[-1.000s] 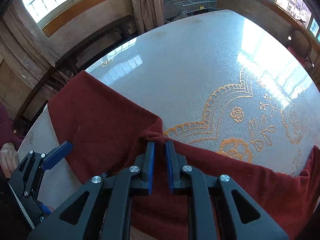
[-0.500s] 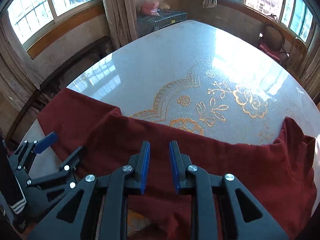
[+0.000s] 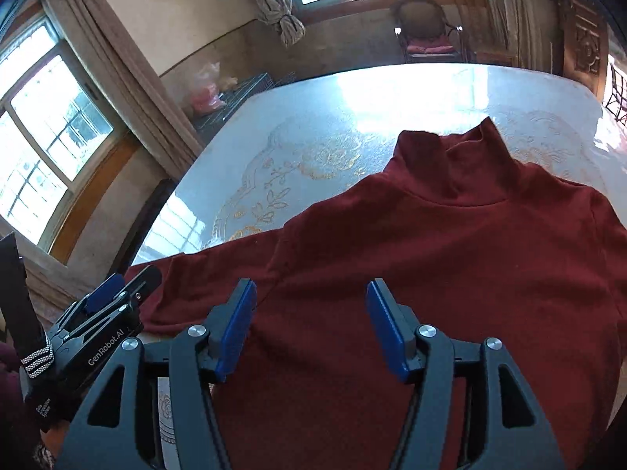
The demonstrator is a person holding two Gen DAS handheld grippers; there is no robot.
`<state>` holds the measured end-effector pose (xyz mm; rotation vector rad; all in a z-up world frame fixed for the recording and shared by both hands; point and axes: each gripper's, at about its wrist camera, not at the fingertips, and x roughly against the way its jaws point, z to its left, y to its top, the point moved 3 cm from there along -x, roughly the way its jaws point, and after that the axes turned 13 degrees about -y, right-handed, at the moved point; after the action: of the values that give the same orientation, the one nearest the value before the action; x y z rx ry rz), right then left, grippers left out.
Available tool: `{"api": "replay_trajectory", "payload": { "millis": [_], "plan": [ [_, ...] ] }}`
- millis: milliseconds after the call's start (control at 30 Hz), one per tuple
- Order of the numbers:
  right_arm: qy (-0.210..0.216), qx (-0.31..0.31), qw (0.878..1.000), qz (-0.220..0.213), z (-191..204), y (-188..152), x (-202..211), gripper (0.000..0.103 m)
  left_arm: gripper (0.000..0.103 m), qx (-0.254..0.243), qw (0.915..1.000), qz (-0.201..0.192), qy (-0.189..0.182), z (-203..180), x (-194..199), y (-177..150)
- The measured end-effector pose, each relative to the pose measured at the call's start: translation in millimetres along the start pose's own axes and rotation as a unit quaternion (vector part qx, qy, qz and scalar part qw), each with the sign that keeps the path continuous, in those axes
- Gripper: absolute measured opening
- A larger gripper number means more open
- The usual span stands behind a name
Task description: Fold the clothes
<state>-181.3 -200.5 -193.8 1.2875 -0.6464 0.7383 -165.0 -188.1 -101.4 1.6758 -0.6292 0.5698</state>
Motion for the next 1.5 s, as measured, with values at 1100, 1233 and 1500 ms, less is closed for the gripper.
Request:
{"api": "replay_trajectory", "payload": {
  "millis": [1100, 1233, 1500],
  "plan": [
    [-0.002, -0.602, 0.791, 0.110, -616.7, -219.9, 190.2, 0.073, 0.071, -0.077, 0.9904, 0.092, -0.069, -135.5, -51.1, -116.9],
    [0.088, -0.674, 0.725, 0.111, -627.9, -241.1, 156.7, 0.073, 0.075, -0.076, 0.9907, 0.093, -0.064, -134.7, -52.4, -116.8],
    [0.136, -0.741, 0.656, 0.045, -632.0, -251.5, 122.8, 0.019, 0.083, -0.070, 0.9914, 0.095, -0.057, -130.9, -53.3, -117.9]
  ]
}}
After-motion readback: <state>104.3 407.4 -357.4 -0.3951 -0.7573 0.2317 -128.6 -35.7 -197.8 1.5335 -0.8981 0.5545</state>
